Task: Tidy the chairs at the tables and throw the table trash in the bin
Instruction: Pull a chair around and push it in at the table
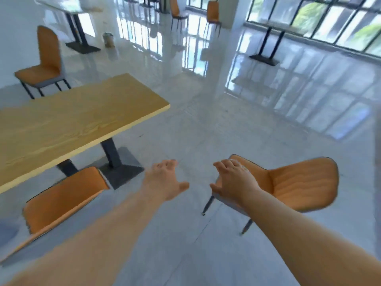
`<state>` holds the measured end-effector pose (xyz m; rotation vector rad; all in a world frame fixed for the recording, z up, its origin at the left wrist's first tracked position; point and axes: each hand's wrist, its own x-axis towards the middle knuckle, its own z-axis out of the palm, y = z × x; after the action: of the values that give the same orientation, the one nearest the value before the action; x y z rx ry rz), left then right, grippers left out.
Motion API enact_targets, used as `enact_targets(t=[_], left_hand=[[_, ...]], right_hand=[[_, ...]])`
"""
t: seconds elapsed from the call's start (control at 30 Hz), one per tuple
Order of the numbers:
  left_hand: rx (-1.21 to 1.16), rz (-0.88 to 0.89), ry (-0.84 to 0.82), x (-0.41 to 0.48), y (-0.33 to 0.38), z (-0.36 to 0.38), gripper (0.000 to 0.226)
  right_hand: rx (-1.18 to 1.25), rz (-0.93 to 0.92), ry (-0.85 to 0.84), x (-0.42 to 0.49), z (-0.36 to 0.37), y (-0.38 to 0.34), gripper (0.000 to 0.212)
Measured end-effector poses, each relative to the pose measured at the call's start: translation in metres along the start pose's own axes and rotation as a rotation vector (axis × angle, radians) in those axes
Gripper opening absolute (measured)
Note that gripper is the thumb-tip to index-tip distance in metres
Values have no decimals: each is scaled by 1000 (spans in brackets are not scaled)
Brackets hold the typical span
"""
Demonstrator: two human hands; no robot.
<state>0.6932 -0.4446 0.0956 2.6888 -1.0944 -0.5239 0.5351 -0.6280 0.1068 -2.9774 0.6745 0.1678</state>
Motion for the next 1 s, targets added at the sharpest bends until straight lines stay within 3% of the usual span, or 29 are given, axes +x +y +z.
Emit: enact_targets(t=[0.27, 0.5, 0.8, 1.0], left_hand=[[27, 380, -2, 20, 351, 55, 84], [128, 499, -39, 19, 566, 131, 87], [97, 347, -107, 86, 657, 178, 84], [-43, 201, -203, 191, 689, 244, 89]], right_hand=[[67, 443, 119, -187, -46, 300, 77], [65, 513, 141, -295, -40, 497, 78], [130, 328, 115, -224, -28, 618, 79], [62, 129, -36, -126, 14, 689, 79]])
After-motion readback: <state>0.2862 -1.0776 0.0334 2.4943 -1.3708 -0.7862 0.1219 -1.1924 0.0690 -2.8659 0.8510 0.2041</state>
